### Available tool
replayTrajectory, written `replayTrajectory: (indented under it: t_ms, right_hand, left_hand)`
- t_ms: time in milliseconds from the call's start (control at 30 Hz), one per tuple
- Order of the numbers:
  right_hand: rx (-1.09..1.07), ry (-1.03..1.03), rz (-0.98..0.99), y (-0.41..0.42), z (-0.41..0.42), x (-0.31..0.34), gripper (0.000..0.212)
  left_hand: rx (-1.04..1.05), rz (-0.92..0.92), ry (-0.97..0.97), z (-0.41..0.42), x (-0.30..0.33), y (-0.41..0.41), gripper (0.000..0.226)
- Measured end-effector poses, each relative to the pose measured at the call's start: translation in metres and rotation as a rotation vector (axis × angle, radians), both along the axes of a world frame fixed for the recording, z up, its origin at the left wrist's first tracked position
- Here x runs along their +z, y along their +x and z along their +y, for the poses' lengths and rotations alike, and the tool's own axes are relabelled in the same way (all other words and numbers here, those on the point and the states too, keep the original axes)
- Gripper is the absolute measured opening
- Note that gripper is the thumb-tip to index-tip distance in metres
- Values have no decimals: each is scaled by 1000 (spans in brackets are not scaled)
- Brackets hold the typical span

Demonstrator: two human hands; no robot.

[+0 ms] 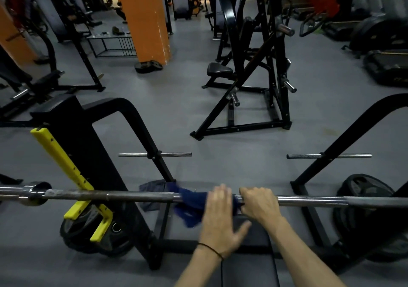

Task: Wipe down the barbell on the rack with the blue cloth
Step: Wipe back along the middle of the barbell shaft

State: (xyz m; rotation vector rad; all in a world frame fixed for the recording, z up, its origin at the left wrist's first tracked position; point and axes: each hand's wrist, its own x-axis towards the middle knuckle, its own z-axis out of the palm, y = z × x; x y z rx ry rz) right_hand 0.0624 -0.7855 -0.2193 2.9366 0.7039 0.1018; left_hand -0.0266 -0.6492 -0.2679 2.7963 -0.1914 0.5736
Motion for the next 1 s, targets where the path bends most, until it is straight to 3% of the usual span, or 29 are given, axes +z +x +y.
replayTrajectory:
  t_ms: [67,133,267,367,433,533,600,733,833,933,1000]
  right_hand:
    - [18,-1,44,2,-1,-2,22]
    - [13,-4,78,0,-1,2,24]
    - [-19,24,55,-2,1,3,23]
    - [-62,0,20,1,2,-4,37]
    - [-57,3,-14,2,4,-6,28]
    - [-12,34,-19,0,2,-4,17]
    - [7,32,1,1,-1,-5,17]
    - [-35,33,16,2,-2,-7,31]
    - [-53,143,39,2,0,-8,44]
    - [-53,165,48,2,3,-10,45]
    - [-54,180,80,1,3,-13,44]
  left_hand:
    - [-84,-26,11,-1,0,-4,87]
    - [-23,-19,30,32,-1,-12,84]
    - [254,9,88,134,-8,-31,91]
    - [476,73,-36,128,-3,-21,96]
    - [398,56,-71,83,0,-9,94]
    - [12,-26,-25,9,-4,-5,94]
    - [-97,-22,25,-4,-4,-9,95]
    - [46,-11,110,76,-3,-20,85]
    - [222,34,98,154,-7,-37,91]
    - [382,81,29,138,-10,-29,97]
    - [344,69,-7,92,-7,-18,97]
